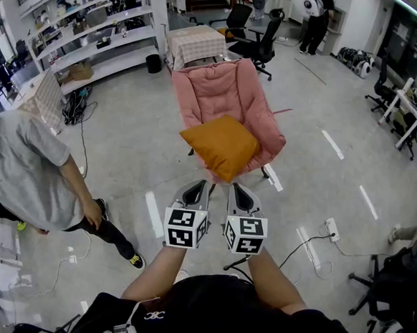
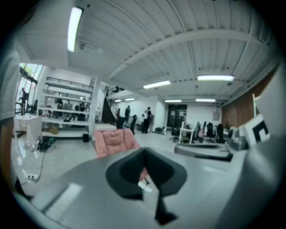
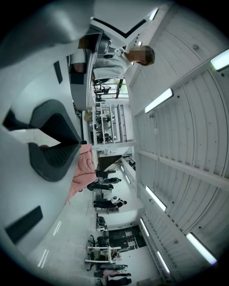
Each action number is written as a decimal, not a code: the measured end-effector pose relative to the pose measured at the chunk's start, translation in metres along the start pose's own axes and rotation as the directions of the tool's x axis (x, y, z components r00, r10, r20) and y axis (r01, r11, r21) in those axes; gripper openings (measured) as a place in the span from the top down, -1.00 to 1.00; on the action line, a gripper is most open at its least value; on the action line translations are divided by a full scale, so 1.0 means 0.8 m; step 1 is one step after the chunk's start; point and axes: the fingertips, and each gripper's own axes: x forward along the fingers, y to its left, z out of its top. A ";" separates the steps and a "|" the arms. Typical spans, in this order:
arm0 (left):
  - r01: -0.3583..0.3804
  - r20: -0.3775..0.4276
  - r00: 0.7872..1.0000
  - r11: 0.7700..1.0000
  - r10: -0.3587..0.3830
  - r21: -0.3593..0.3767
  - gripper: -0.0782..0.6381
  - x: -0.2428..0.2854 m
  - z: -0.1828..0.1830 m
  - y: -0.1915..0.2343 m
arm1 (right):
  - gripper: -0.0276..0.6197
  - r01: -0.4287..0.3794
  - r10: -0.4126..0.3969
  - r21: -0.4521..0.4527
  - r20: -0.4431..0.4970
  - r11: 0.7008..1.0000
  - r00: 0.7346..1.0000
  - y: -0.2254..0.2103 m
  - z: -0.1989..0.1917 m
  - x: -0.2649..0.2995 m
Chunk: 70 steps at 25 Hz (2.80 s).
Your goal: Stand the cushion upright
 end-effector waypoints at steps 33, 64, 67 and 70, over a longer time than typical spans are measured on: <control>0.009 -0.032 0.999 1.000 -0.008 0.017 0.80 0.052 -0.009 -0.064 | 0.93 0.016 -0.015 -0.024 0.015 1.000 1.000 -0.074 -0.004 -0.010; -0.036 -0.036 0.999 0.998 0.034 -0.048 0.80 0.246 0.004 0.026 | 0.93 -0.051 0.046 -0.065 -0.075 0.997 0.996 -0.158 -0.010 0.188; -0.041 -0.046 0.998 0.998 0.039 -0.054 0.80 0.270 0.014 0.071 | 0.93 -0.059 0.053 -0.065 -0.091 0.996 0.994 -0.148 0.000 0.237; -0.048 -0.059 0.997 0.997 0.044 -0.058 0.80 0.298 0.020 0.114 | 0.93 -0.061 0.053 -0.080 -0.101 0.995 0.994 -0.140 0.010 0.284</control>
